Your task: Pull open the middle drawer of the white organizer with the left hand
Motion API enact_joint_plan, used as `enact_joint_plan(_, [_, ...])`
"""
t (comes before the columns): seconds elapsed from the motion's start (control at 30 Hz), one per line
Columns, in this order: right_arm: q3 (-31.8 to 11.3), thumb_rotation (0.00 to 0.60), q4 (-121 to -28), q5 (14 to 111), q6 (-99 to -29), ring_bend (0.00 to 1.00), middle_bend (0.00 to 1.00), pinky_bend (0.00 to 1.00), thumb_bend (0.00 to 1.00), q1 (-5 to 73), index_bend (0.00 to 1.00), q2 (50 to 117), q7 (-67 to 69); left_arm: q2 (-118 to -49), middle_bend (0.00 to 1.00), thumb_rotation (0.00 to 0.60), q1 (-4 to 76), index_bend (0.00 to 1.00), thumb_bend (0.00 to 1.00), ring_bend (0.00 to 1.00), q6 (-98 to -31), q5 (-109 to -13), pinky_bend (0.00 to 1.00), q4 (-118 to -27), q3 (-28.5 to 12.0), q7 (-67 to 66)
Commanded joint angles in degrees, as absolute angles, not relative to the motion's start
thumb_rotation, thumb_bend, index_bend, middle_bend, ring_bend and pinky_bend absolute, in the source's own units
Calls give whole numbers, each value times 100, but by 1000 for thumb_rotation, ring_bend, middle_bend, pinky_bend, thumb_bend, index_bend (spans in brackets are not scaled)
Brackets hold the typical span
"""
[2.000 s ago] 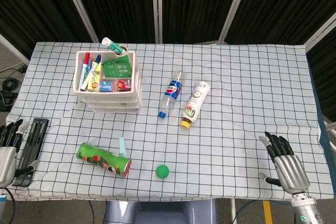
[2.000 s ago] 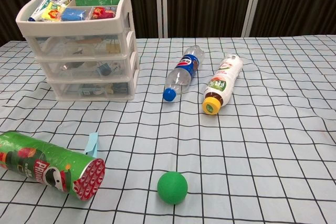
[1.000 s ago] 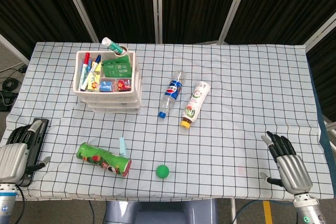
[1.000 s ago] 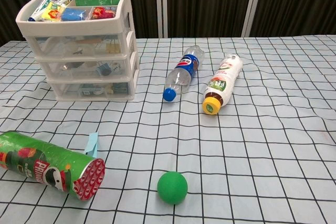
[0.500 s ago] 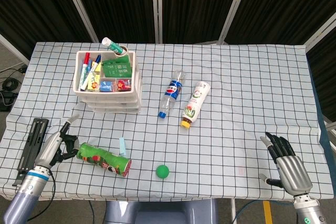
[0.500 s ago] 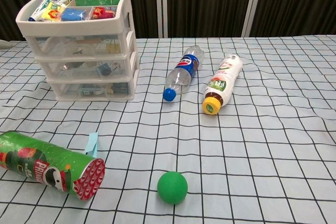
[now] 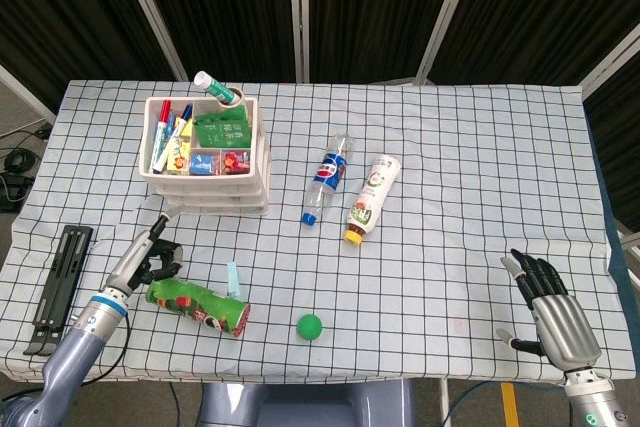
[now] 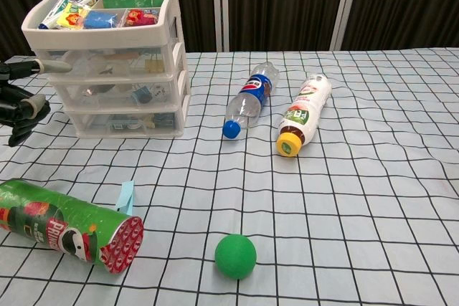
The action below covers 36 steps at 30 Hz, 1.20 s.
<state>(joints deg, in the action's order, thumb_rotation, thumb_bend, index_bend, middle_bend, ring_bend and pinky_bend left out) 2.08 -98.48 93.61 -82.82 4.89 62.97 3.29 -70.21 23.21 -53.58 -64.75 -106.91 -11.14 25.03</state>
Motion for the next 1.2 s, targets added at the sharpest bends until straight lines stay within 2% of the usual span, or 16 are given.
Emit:
enact_joint_plan(0.03, [209, 600, -9847, 9360, -8275, 0, 0, 0, 44, 492, 20, 6297, 334, -7193, 768, 600, 2495, 0, 707, 714, -5182, -6203, 687, -10532, -1189, 2379])
enact_joint_plan(0.4, [187, 600, -9818, 9369, -8282, 0, 0, 0, 44, 515, 20, 6247, 537, -7602, 768, 600, 2957, 0, 707, 715, -4884, -5393, 687, -10104, -1424, 2032])
enact_joint_plan(1.2, [210, 600, -9776, 9373, -8230, 0, 0, 0, 45, 540, 20, 6249, 626, -8030, 768, 600, 3398, 0, 707, 714, -4719, -5062, 688, -9801, -1638, 1747])
